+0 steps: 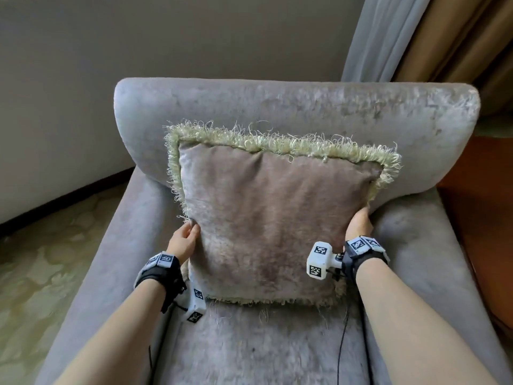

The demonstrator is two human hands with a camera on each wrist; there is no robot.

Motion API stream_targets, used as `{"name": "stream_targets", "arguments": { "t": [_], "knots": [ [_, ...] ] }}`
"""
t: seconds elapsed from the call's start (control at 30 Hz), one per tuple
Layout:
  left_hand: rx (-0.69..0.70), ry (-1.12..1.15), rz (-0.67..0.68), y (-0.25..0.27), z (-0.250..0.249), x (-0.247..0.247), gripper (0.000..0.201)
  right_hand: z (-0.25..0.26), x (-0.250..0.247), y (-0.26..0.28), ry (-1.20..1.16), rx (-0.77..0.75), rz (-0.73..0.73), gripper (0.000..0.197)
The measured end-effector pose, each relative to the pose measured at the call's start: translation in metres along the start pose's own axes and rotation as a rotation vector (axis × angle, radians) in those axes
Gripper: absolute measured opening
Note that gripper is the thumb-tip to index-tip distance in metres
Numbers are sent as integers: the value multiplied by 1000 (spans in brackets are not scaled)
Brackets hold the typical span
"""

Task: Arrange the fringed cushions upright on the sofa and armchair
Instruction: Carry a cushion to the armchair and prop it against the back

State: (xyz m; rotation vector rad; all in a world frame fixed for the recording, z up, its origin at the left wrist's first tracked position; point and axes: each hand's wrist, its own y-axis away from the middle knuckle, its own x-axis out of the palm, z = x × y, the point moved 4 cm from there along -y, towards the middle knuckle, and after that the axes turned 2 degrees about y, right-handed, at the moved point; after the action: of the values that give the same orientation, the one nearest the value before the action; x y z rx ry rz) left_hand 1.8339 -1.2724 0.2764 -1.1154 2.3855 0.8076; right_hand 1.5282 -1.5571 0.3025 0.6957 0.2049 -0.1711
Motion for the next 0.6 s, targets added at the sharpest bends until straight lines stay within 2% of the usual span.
{"name": "stream_targets", "arguments": {
  "t": [0.13, 0.2, 0.27, 0.33, 0.37, 0.43, 0.5, 0.57, 0.6],
  "knots": [
    [-70, -76, 15, -7, 13, 5, 28, 3, 0, 0, 34, -3, -18, 58],
    [-90, -285, -72, -3, 2, -2, 28, 11, -7, 4, 61, -146, -131, 53],
    [1, -494, -316, 4, -35, -16, 27, 24, -20, 19, 37, -337, -294, 51],
    [201, -471, -505, 14, -89, -25, 27, 39, -23, 38, 2, -535, -366, 52],
    [325, -440, -529, 17, -115, -22, 31, 48, -21, 51, 0, -666, -369, 52],
    [582, -466, -446, 25, -165, -2, 49, 66, 1, 86, 64, -987, -303, 48],
    [832, -572, -285, 38, -206, 32, 58, 74, 40, 130, 204, -1288, -136, 42],
    [944, -724, -167, 37, -220, 63, 59, 67, 83, 164, 449, -1483, 28, 47],
    [912, -788, -134, 26, -214, 71, 60, 57, 99, 167, 605, -1526, 74, 51]
  ]
}}
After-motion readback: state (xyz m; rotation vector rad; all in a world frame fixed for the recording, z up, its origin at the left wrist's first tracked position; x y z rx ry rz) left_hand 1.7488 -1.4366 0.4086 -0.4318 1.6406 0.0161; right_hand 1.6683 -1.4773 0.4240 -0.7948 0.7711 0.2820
